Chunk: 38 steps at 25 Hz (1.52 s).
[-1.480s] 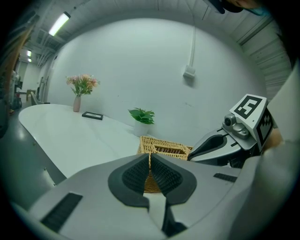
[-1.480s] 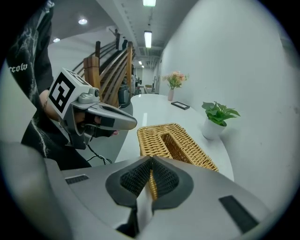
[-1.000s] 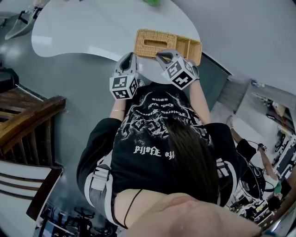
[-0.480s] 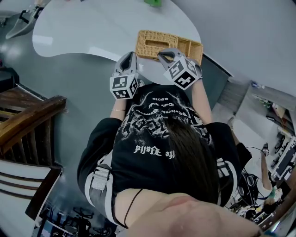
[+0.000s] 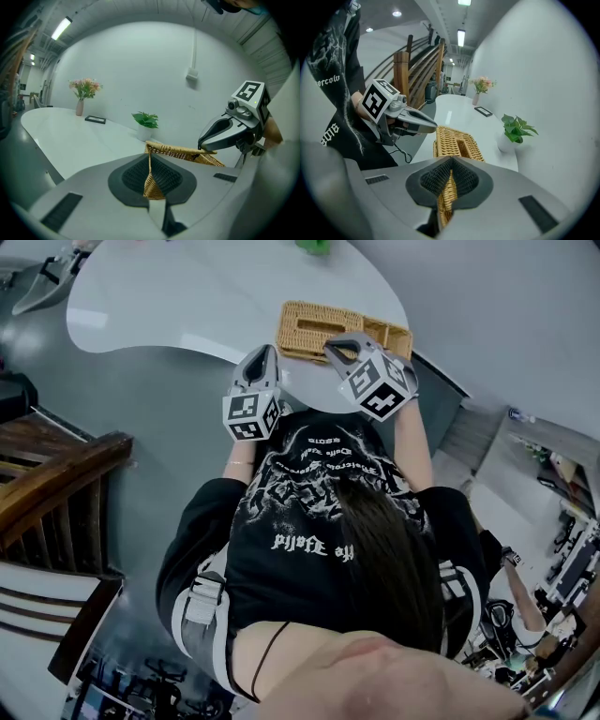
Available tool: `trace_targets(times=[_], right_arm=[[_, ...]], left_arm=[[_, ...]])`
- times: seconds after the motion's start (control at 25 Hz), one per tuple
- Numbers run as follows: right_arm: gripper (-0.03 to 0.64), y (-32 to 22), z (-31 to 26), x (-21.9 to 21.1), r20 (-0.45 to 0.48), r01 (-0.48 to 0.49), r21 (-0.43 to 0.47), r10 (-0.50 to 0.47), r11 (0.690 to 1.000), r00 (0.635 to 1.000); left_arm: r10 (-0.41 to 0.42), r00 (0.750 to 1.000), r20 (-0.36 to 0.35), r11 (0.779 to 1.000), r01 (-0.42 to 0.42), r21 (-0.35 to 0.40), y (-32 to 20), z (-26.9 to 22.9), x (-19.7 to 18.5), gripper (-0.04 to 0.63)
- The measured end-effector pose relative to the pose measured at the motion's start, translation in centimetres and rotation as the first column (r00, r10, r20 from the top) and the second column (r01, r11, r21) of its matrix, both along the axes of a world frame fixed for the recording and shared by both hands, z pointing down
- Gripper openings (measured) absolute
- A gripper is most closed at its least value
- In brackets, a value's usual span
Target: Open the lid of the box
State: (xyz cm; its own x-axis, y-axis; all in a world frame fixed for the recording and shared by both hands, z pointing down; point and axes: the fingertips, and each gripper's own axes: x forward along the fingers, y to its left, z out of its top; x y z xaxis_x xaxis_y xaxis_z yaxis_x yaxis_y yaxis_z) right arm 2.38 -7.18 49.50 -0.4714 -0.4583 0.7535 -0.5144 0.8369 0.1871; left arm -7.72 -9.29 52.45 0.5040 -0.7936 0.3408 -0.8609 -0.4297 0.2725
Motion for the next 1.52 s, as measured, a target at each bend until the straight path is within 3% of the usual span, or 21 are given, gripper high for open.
trace_targets(times=[0.6, 1.52], right_arm=[[0.035, -1.2, -2.5, 0.5, -0.022, 0.061, 0.029, -0.06, 0.998, 0.998], [0.035, -4.1, -6.2, 1.6, -0.046, 0.121, 0.117, -0.116, 0.986, 0.992]], left_arm=[[-0.004, 0.999, 0.037, 1.0, 0.004, 0.002, -0.3, -0.2, -0.2, 0.029], [0.004, 0.999, 0.04, 1.0, -0.005, 0.009, -0.2, -1.0, 1.2, 0.029]])
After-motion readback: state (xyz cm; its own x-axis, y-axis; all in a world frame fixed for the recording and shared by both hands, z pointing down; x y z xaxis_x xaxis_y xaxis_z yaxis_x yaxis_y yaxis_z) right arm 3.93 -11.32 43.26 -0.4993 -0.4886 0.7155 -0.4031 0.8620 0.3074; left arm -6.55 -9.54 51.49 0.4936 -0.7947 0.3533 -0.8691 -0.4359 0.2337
